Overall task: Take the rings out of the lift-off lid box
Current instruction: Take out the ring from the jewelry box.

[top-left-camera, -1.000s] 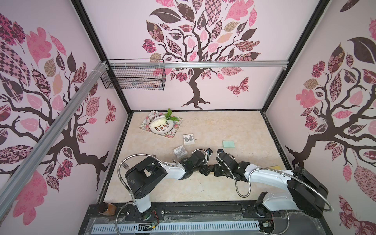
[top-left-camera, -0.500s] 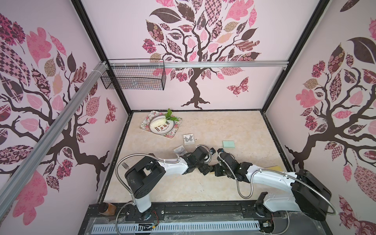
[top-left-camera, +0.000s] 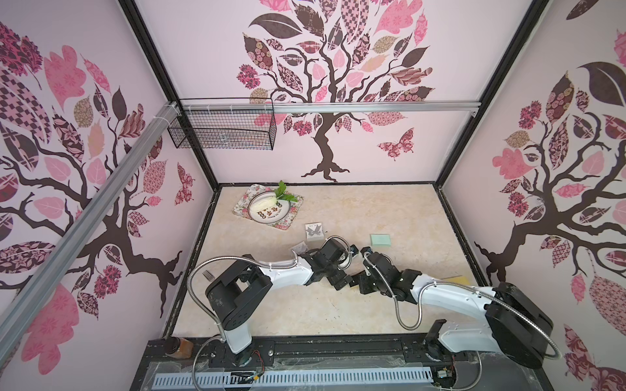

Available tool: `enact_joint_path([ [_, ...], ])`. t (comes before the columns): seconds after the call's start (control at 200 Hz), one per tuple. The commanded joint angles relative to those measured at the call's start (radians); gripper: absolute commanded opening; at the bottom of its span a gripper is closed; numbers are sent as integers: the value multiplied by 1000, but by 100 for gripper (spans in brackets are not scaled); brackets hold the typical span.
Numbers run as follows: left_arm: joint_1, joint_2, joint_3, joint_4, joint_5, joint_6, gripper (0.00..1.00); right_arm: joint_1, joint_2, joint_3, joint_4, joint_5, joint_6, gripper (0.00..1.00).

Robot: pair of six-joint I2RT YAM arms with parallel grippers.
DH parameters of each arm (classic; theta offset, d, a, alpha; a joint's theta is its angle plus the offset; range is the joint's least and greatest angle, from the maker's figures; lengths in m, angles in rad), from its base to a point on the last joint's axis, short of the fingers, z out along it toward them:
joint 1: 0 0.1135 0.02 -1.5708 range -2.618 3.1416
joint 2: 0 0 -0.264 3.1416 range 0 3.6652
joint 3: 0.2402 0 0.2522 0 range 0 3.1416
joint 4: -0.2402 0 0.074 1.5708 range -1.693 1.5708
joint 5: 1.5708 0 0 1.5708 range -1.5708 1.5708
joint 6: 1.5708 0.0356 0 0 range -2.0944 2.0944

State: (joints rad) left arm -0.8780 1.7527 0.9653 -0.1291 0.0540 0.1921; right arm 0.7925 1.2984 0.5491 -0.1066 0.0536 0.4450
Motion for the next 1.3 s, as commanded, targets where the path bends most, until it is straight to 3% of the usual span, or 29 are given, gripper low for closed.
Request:
enact_joint_path([
  [0.0,-7,-1,65,-40,33,75,98,26,19,35,58,-103,-129,0],
  [0.565,-3,41,124,-47,91,87,98,25,45,49,96,-201,-188,0],
  [0.975,51,-28,95,-24,244,86,98,26,19,48,109,-264,-243,0],
  [1.295,53,21,117,5,228,52,98,26,16,52,118,-307,-264,0],
])
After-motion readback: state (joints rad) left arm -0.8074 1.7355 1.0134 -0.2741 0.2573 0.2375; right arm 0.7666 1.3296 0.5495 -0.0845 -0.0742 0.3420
